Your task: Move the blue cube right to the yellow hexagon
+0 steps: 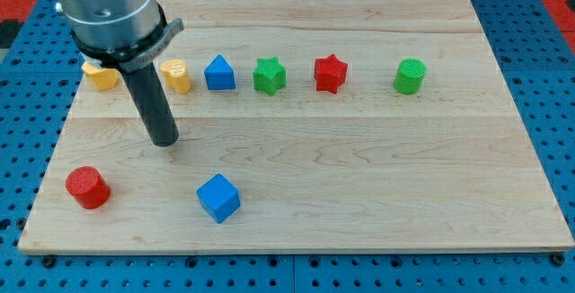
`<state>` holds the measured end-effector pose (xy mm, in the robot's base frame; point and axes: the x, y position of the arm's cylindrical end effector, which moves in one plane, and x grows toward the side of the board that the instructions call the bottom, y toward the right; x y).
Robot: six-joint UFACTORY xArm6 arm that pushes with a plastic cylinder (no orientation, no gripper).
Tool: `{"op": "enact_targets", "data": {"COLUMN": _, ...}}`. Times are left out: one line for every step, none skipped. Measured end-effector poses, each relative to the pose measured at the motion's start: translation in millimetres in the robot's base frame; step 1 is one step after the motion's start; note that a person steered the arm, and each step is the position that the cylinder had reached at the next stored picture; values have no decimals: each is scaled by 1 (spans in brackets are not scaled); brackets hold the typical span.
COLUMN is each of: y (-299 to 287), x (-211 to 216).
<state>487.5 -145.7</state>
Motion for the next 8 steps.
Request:
{"op": "enact_targets", "data": {"y": 47, "x": 41}}
{"op": "enact_targets", "data": {"y": 126, "x": 87}}
{"op": "enact_targets", "data": {"y": 185, "x": 91}}
{"op": "enact_targets", "data": {"y": 211, "x": 131}}
{"op": "enact_targets", "data": {"y": 172, "x": 131}}
{"op": "enact_targets", "data": {"y": 67, "x": 131}}
{"op": "enact_targets", "data": {"y": -5, "x": 123}}
{"op": "enact_targets", "data": {"y": -50, "x": 77}}
